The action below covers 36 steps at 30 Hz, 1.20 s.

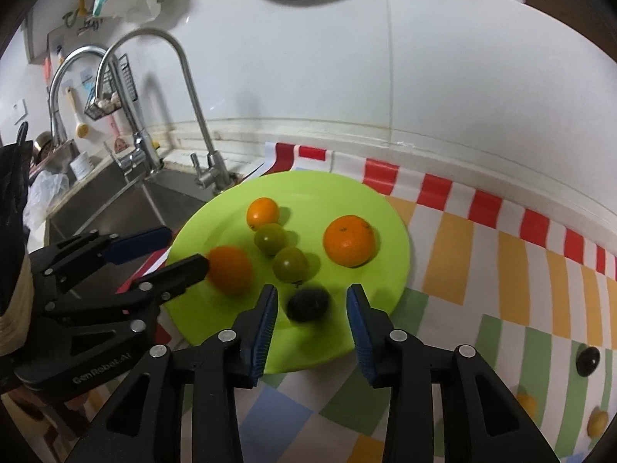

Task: Organize fruits
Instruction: 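Open the left tool over the plate while the right tool releases the plum there, then move the left tool to a yellow round fruit while the right tool approaches another yellow fruit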

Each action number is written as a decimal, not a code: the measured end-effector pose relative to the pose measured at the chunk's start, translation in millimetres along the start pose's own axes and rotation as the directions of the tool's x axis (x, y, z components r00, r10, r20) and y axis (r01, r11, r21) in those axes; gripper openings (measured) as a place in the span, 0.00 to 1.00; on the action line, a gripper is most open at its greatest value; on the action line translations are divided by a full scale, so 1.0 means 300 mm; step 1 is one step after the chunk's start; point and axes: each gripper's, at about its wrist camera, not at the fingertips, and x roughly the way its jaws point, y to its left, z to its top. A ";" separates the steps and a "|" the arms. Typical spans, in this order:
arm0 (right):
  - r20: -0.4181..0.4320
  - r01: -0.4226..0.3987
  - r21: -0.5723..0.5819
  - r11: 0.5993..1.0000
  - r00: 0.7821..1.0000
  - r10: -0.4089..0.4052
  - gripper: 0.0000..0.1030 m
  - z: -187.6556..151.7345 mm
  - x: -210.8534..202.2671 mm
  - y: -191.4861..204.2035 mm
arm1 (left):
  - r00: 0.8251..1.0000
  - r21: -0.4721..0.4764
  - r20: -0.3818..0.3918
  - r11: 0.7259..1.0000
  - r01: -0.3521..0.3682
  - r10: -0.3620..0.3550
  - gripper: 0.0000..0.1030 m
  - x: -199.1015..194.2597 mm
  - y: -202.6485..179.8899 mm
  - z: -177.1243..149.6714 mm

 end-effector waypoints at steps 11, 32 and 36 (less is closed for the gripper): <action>0.091 0.065 0.023 0.998 0.994 -0.067 0.45 -0.033 -0.191 -0.014 | 0.999 0.002 0.040 1.000 0.019 -0.019 0.59 -0.148 -0.070 0.010; 0.203 0.259 0.196 0.946 0.933 -0.298 0.54 -0.206 -0.560 -0.123 | 0.983 0.095 0.150 0.991 0.092 -0.105 0.77 -0.377 -0.304 -0.011; 0.205 0.286 0.226 0.931 0.921 -0.332 0.54 -0.236 -0.610 -0.156 | 0.975 0.123 0.167 0.984 0.126 -0.145 0.77 -0.404 -0.365 -0.016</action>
